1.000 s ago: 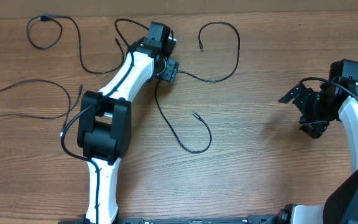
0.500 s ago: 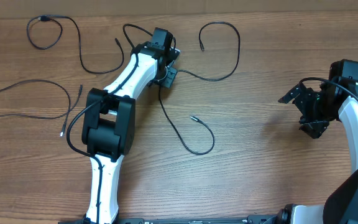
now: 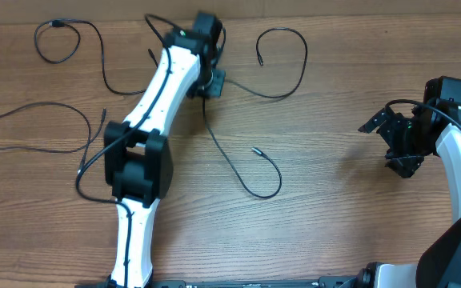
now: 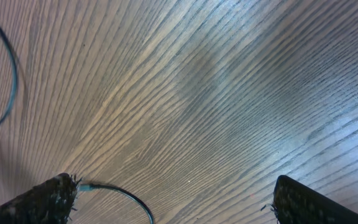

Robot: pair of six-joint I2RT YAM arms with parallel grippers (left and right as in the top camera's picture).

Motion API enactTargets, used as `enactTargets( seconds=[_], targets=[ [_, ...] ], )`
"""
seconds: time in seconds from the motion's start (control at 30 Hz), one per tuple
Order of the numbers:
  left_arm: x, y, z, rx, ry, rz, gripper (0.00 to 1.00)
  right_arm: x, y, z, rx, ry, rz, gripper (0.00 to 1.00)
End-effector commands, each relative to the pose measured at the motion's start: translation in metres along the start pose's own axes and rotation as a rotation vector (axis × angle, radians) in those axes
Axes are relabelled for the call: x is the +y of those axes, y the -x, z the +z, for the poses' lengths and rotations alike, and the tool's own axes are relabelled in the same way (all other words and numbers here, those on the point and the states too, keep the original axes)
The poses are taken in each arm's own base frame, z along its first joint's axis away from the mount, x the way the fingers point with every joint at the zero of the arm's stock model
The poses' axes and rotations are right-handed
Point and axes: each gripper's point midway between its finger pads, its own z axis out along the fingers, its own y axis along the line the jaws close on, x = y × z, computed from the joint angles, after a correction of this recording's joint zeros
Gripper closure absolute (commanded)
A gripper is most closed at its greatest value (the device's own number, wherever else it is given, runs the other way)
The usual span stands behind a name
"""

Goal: Untangle cables

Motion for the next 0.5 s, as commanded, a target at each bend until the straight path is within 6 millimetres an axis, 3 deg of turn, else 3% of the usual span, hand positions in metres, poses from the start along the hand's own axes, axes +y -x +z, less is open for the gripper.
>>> enactTargets(
  seconds=[0.0,0.13,0.47],
  targets=[
    [-0.001,0.019,-0.100,-0.182,-0.037,-0.174,0.96,0.004,0.003,-0.002,-0.006,0.011,-0.012,0.00],
    [-0.001,0.009,-0.147,-0.237,-0.075,-0.260,0.96,0.004,0.003,-0.002,-0.006,0.011,-0.012,0.00],
    [-0.041,-0.022,-0.269,-0.400,-0.391,-0.193,0.96,0.004,0.003,-0.002,-0.006,0.011,-0.012,0.00]
  ],
)
